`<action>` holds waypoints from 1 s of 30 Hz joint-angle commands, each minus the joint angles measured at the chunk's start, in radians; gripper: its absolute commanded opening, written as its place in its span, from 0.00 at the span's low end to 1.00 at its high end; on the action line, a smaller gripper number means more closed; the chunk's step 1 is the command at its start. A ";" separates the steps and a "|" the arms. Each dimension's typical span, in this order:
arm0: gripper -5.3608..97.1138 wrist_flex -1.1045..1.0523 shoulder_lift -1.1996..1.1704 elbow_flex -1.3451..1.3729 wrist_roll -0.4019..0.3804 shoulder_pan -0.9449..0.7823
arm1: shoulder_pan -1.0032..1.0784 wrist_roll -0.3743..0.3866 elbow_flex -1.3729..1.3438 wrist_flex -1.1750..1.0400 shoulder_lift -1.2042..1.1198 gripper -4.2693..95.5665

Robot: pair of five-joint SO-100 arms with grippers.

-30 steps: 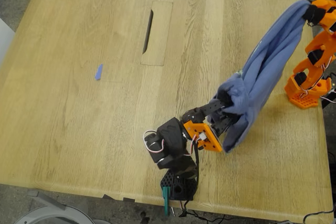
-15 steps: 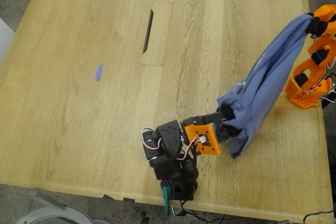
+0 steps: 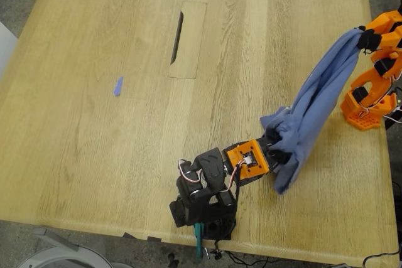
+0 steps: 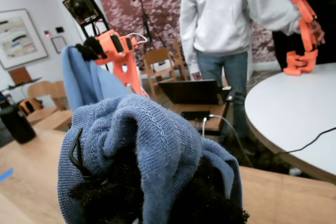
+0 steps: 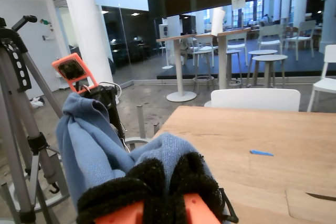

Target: Fold a T-shirt

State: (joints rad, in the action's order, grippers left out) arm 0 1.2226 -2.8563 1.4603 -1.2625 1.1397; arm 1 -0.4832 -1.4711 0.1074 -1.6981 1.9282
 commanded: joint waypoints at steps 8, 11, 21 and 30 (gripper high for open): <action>0.05 -0.080 -0.094 0.147 -0.120 -0.123 | 0.052 0.051 -0.322 -0.003 0.196 0.04; 0.05 -0.080 -0.098 0.181 -0.135 -0.170 | 0.064 0.055 -0.594 0.002 0.354 0.04; 0.05 -0.341 -0.129 0.489 -0.190 -0.407 | 0.112 0.055 -1.192 0.252 0.597 0.04; 0.05 -0.436 -0.123 0.693 -0.221 -0.614 | 0.169 0.057 -1.612 0.561 0.695 0.04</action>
State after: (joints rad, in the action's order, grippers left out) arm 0 0.8713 -2.9759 2.1414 -1.4696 0.5660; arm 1 -0.3252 -1.4128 -1.4542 -1.2149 2.5940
